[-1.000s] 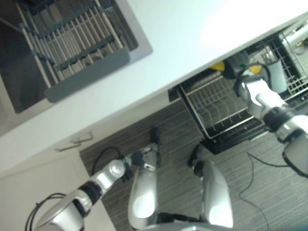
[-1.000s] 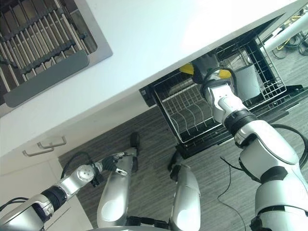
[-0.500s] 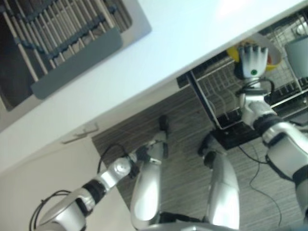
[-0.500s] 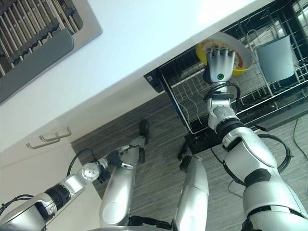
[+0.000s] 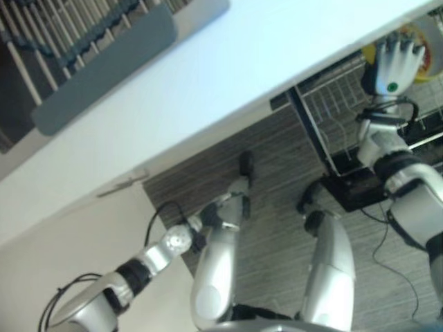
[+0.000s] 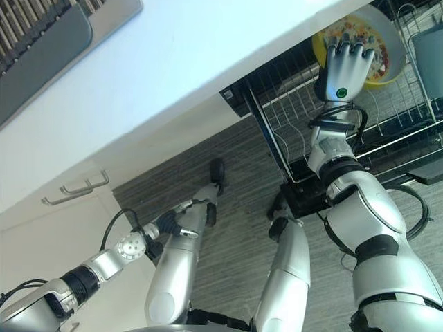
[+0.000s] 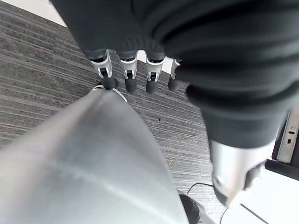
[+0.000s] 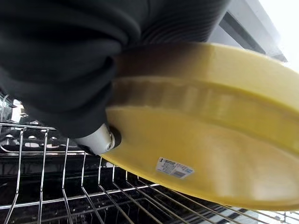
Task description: Place the dishes in the dishwasher.
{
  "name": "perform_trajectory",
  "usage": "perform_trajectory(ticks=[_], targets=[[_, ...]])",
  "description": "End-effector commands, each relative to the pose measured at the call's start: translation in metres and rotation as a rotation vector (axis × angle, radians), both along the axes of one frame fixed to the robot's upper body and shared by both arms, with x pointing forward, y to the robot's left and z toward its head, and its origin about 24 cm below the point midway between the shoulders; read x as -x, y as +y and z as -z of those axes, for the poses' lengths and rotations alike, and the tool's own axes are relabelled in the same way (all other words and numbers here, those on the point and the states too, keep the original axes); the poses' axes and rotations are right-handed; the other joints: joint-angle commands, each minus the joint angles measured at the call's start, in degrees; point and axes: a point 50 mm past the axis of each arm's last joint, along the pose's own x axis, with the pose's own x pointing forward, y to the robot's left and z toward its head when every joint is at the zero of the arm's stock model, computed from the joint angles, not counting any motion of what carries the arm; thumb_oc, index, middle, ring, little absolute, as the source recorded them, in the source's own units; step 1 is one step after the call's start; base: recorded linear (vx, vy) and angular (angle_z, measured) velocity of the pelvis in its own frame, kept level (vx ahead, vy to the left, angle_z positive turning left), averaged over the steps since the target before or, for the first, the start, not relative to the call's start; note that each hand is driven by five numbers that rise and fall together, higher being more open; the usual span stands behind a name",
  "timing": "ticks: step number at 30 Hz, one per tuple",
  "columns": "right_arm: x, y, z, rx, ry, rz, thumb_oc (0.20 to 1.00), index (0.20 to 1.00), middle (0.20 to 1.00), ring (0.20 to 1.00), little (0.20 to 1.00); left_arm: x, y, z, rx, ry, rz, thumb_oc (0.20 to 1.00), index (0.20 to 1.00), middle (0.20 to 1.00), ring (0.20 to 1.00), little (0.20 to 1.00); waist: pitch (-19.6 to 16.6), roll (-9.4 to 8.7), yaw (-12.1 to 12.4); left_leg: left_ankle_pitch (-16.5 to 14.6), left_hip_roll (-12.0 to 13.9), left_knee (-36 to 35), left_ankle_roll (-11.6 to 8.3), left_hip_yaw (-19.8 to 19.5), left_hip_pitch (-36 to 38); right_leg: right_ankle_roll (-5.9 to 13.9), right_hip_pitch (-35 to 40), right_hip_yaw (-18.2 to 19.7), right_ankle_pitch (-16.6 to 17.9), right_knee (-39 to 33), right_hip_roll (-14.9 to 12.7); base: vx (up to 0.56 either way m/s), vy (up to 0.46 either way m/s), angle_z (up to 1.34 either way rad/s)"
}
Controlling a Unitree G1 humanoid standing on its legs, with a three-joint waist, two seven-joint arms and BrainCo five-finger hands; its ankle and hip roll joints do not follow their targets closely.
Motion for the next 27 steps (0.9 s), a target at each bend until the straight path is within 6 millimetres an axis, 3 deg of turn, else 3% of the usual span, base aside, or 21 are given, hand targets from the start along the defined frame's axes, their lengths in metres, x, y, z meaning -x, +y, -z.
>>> perform_trajectory(ticks=[1, 9, 10, 11, 12, 15, 18, 19, 22, 27], targets=[[0.0, -0.023, -0.013, -0.084, 0.061, 0.054, 0.2, 0.2, 0.2, 0.2, 0.2, 0.032, -0.032, 0.012, 0.103, 0.083, 0.134, 1.0, 1.0, 1.0, 1.0, 1.0, -1.56, 3.81, 1.89, -5.82, -2.07, 2.17, 0.54, -2.05, 0.54, 3.02, 0.69, -0.16, -0.72, 3.86, 1.87, -0.01, 0.083, -0.03], [0.001, -0.027, -0.022, -0.136, 0.015, 0.078, 0.2, 0.2, 0.2, 0.2, 0.2, 0.038, -0.038, 0.009, 0.14, 0.051, 0.165, 1.0, 1.0, 1.0, 1.0, 1.0, -1.56, 5.41, 2.81, -5.31, -2.63, 2.49, 0.54, -2.47, -2.44, 2.83, -2.44, 0.78, -0.89, 4.57, 1.96, 0.0, 0.013, -0.01], [0.001, -0.028, -0.022, -0.152, 0.026, 0.077, 0.325, 0.325, 0.325, 0.325, 0.325, 0.039, -0.038, 0.009, 0.139, 0.05, 0.166, 1.0, 1.0, 1.0, 1.0, 1.0, -1.56, 5.56, 2.89, -5.37, -2.67, 2.73, 0.56, -2.62, -2.82, 2.74, -2.81, 0.85, -1.05, 4.92, 1.91, 0.01, 0.012, 0.05], [0.0, -0.027, -0.022, -0.154, 0.041, 0.078, 0.799, 0.799, 0.799, 0.799, 0.799, 0.039, -0.038, 0.009, 0.141, 0.052, 0.165, 1.0, 1.0, 1.0, 1.0, 1.0, -1.56, 5.61, 2.88, -5.43, -2.66, 2.85, 0.52, -2.62, -2.98, 2.73, -3.05, 0.91, -1.15, 5.16, 1.87, 0.02, 0.01, 0.06], [0.0, -0.029, -0.019, -0.164, 0.051, 0.087, 1.0, 1.0, 1.0, 1.0, 1.0, 0.04, -0.037, 0.01, 0.142, 0.053, 0.164, 1.0, 1.0, 1.0, 1.0, 1.0, -1.56, 5.62, 2.88, -5.46, -2.64, 2.91, 0.49, -2.6, -3.11, 2.73, -3.15, 0.89, -1.19, 5.18, 1.88, 0.0, 0.0, 0.0], [-0.006, -0.025, -0.006, -0.322, 0.117, -0.047, 1.0, 1.0, 1.0, 1.0, 1.0, 0.042, -0.036, 0.011, 0.132, 0.056, 0.166, 1.0, 1.0, 1.0, 1.0, 1.0, -1.56, 5.59, 2.93, -5.39, -2.66, 2.83, 0.48, -2.56, -3.5, 2.6, -3.44, 0.94, -1.35, 5.09, 2.17, -0.01, -0.032, 0.03], [-0.007, -0.024, -0.003, -0.37, 0.128, -0.094, 1.0, 1.0, 1.0, 1.0, 1.0, 0.042, -0.036, 0.011, 0.133, 0.059, 0.163, 1.0, 1.0, 1.0, 1.0, 1.0, -1.56, 5.62, 2.9, -5.46, -2.67, 2.9, 0.47, -2.52, -3.52, 2.58, -3.5, 0.93, -1.38, 5.17, 2.17, 0.0, -0.025, 0.07], [-0.019, -0.02, 0.032, -0.768, 0.384, -0.26, 1.0, 1.0, 1.0, 1.0, 1.0, 0.038, -0.042, 0.008, 0.145, 0.068, 0.161, 1.0, 1.0, 1.0, 1.0, 1.0, -1.56, 5.87, 2.81, -5.71, -2.33, 3.07, 0.42, -1.85, -3.19, 2.45, -3.41, 0.71, -1.15, 4.91, 1.53, 0.02, -0.033, 0.01], [-0.019, -0.02, 0.045, -0.829, 0.415, -0.273, 1.0, 1.0, 1.0, 1.0, 1.0, 0.036, -0.046, 0.006, 0.136, 0.086, 0.165, 1.0, 1.0, 1.0, 1.0, 1.0, -1.56, 6.16, 2.66, -5.83, -2.14, 3.31, 0.44, -1.64, -3.05, 2.31, -3.58, 0.81, -1.16, 5.3, 1.36, 0.01, -0.013, -0.02], [-0.019, -0.017, 0.038, -0.876, 0.323, -0.332, 1.0, 1.0, 1.0, 1.0, 1.0, 0.034, -0.05, 0.003, 0.142, 0.094, 0.15, 1.0, 1.0, 1.0, 1.0, 1.0, -1.56, 6.63, 2.31, -5.87, -1.73, 3.57, 0.24, -0.99, -2.8, 2.26, -3.66, 1.0, -1.45, 6.09, 1.27, 0.02, 0.007, -0.03]])
